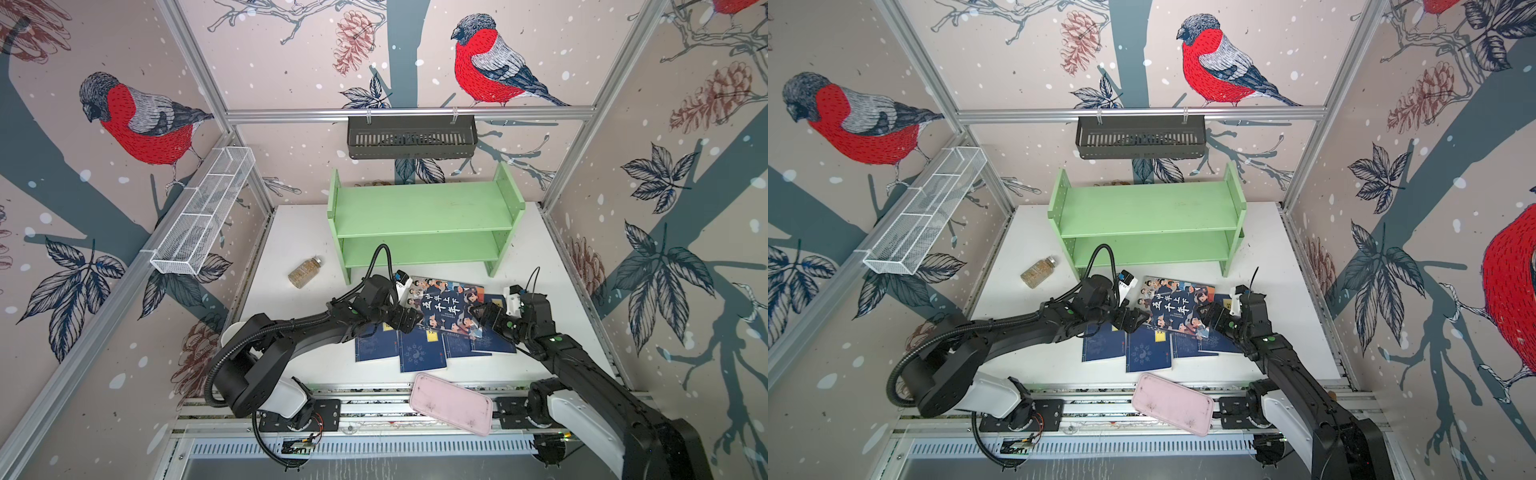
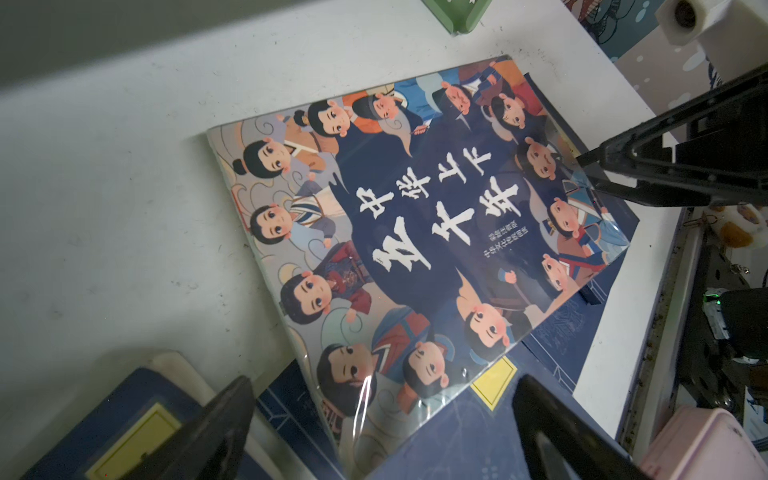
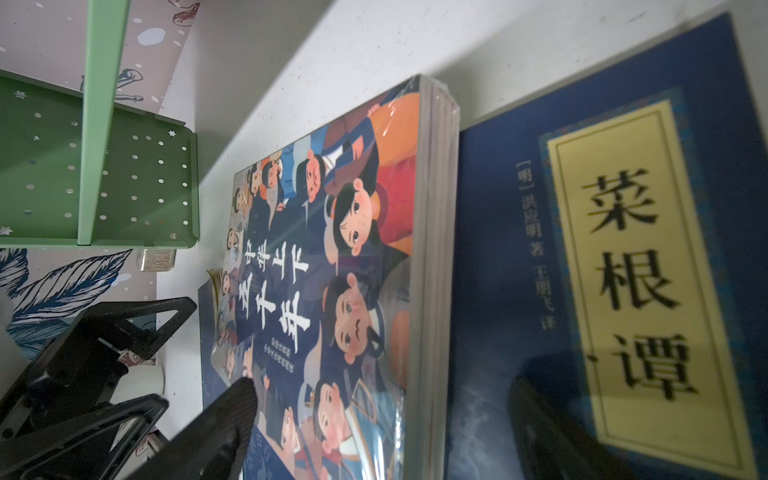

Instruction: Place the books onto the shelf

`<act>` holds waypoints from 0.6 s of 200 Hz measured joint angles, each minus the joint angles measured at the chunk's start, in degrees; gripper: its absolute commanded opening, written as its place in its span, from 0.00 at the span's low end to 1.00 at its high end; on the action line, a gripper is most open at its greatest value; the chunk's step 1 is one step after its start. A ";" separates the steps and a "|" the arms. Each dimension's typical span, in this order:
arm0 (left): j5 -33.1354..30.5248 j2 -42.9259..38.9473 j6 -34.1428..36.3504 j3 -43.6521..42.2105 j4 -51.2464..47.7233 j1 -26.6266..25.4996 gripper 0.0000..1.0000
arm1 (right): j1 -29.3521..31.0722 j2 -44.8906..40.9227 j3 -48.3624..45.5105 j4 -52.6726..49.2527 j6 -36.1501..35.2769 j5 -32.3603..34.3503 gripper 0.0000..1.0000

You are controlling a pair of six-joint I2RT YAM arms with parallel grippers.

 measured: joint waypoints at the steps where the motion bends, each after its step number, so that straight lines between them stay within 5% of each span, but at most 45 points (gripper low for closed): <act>1: 0.00 0.07 0.02 0.02 0.00 0.00 0.97 | 0.00 0.02 -0.02 0.00 -0.09 -0.04 0.94; 120: 1.20 9.22 0.02 5.88 -1.68 0.00 0.96 | -0.11 -0.52 -3.56 5.64 -0.15 -3.82 0.94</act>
